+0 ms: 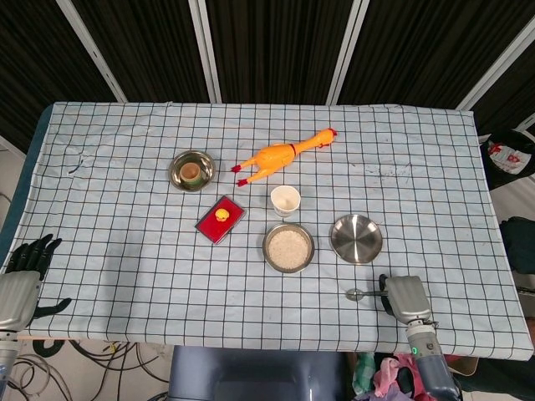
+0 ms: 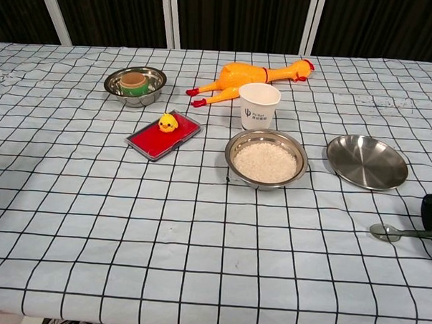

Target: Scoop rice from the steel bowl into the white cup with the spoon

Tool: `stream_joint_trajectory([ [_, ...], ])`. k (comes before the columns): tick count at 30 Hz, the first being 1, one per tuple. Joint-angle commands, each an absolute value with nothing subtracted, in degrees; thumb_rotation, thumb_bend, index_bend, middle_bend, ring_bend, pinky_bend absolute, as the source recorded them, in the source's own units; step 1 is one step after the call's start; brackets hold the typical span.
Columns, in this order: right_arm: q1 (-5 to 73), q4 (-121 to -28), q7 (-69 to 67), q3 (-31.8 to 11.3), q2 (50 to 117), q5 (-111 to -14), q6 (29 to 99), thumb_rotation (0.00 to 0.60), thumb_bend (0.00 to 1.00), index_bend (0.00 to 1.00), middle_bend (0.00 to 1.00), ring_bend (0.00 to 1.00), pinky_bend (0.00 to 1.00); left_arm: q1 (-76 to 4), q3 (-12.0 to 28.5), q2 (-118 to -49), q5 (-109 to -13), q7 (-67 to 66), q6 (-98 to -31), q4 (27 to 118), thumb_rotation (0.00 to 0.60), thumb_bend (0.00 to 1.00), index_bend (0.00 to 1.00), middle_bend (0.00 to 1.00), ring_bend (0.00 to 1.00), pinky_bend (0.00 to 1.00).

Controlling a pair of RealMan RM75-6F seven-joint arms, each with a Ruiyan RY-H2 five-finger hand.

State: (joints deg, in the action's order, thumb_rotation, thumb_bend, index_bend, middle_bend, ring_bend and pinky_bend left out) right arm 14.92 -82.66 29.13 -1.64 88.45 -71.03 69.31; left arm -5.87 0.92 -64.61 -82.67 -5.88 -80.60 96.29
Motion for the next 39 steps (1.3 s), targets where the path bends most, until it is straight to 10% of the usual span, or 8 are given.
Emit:
stream_joint_trajectory([
  [1, 14.92, -82.63, 29.17, -1.66, 88.48, -70.98, 69.31, 0.6, 0.35, 0.5, 1.0, 1.0, 1.0, -5.88, 0.93, -64.61, -82.67, -5.82, -80.59, 96.29, 0.6, 0.02, 0.0, 0.0, 0.0, 0.0],
  [39, 14.76, -82.76, 29.58, -1.65, 88.33, -70.69, 69.4, 0.6, 0.44, 0.56, 1.0, 1.0, 1.0, -5.91, 0.83, -64.66, -82.8, -5.88, -80.55, 96.46, 0.6, 0.02, 0.0, 0.0, 0.0, 0.0],
])
